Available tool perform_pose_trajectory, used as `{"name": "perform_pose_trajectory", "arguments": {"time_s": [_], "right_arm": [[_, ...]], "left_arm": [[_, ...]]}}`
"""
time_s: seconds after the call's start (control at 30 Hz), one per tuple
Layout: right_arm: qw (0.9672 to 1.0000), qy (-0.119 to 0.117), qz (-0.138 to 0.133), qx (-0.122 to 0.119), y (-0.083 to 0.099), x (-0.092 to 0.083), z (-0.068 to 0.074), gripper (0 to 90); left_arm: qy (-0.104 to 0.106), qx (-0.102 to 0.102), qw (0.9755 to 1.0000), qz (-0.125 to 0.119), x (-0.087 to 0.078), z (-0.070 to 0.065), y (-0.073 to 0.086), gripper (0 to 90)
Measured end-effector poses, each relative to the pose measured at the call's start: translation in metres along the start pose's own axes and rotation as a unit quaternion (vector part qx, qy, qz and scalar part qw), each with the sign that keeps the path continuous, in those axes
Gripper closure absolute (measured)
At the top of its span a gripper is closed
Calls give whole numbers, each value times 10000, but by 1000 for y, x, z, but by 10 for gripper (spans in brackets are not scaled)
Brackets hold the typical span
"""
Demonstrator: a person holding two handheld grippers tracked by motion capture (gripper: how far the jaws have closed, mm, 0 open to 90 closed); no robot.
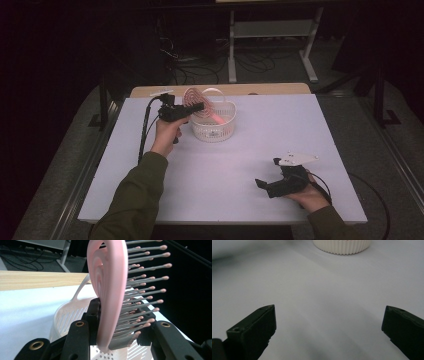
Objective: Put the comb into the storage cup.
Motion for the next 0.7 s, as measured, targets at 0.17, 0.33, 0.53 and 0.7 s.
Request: {"name": "perform_pose_trajectory", "arguments": {"time_s": [0.17, 0.33, 0.53, 0.7], "right_arm": [[10000, -1, 10, -7, 0, 0, 0, 0], [10000, -3, 8, -6, 0, 0, 0, 0], [10000, -6, 8, -10, 0, 1, 0, 0], [10000, -4, 5, -6, 0, 0, 0, 0]], "left_arm": [[-122, 154, 9998, 80, -2, 3, 1, 609], [-212, 331, 9992, 106, -3, 6, 1, 585], [-330, 529, 9980, 128, -5, 8, -1, 561], [-388, 680, 9968, 162, -5, 6, 0, 538]]}}
Point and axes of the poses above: each handheld gripper's, and its own axes: x roughly forward along the jaws, y roughly out of its underside, z roughly to its left, the point moved 5 cm from there along x, roughly forward along the jaws, and after that the axes turned 14 degrees about -z, right-handed, at the moved point
